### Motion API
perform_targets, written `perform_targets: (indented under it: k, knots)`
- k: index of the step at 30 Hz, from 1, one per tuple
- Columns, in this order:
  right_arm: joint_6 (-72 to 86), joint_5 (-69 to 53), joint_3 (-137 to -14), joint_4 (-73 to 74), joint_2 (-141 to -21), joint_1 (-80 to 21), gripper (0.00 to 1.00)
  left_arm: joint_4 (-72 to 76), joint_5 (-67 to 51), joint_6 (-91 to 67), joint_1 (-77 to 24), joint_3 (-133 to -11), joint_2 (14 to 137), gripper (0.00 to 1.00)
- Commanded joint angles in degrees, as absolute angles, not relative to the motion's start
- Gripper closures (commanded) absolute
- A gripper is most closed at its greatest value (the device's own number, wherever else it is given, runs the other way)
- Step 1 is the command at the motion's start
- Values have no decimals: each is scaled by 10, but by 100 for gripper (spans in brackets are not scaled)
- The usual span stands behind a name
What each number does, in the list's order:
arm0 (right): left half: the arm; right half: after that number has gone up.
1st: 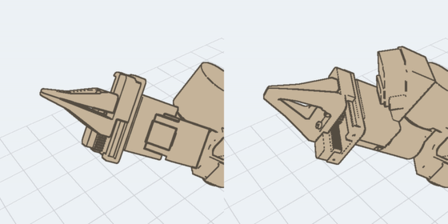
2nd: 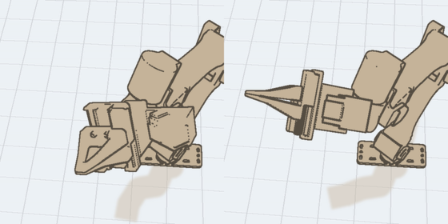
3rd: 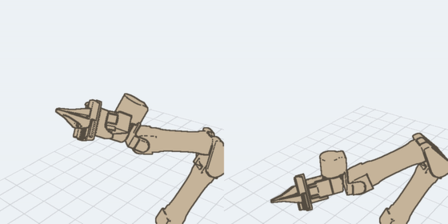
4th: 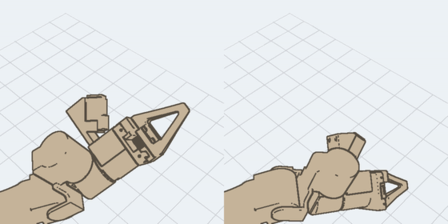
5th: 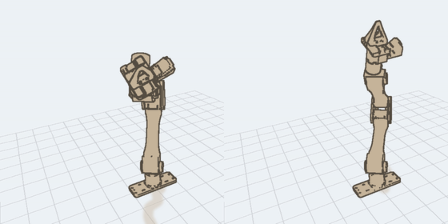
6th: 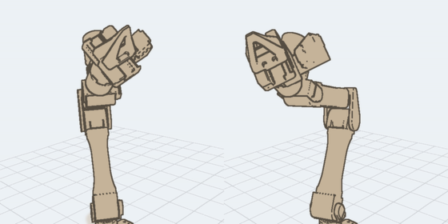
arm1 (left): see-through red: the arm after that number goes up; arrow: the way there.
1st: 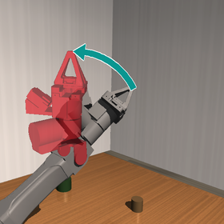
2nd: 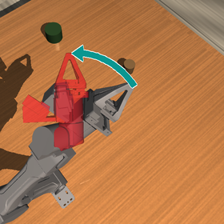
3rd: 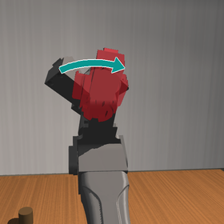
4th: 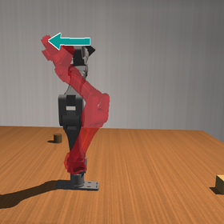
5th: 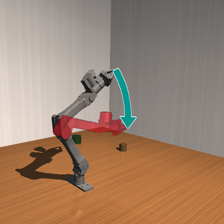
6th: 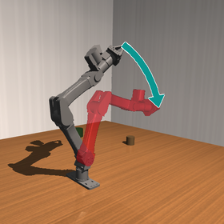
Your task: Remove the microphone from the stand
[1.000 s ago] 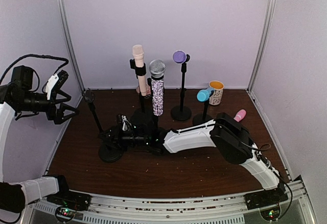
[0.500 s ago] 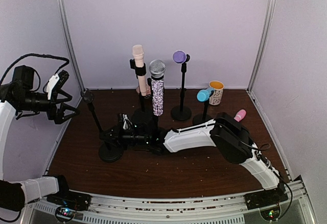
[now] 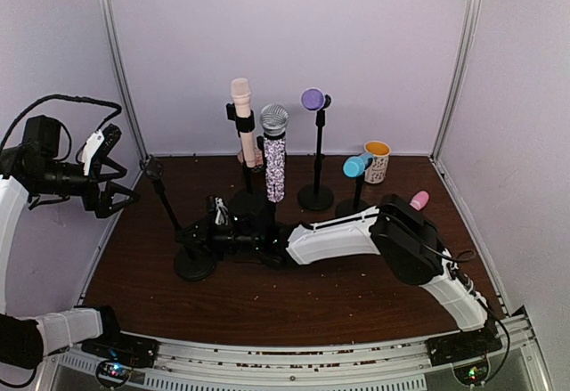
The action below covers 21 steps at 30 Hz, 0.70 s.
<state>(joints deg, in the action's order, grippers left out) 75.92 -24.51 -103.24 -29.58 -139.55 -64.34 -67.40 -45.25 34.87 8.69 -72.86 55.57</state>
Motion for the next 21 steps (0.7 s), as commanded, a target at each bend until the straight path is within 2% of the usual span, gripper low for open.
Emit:
perform_targets:
  k: [1, 10, 13, 17, 21]
  knots:
    - [663, -184, -1024, -187, -1362, -635, 100, -658, -465, 356, 93, -729, 556, 2]
    - [571, -143, -1017, -112, -1350, -628, 100, -658, -462, 356, 93, -731, 563, 2]
    - [602, -164, -1014, -126, -1367, -620, 100, -655, -468, 355, 92, -730, 567, 2]
    - [691, -218, -988, -232, -1396, -609, 100, -641, -479, 348, 93, -724, 572, 2]
    - [712, -229, -1000, -232, -1410, -609, 100, -636, -482, 342, 92, -730, 581, 2]
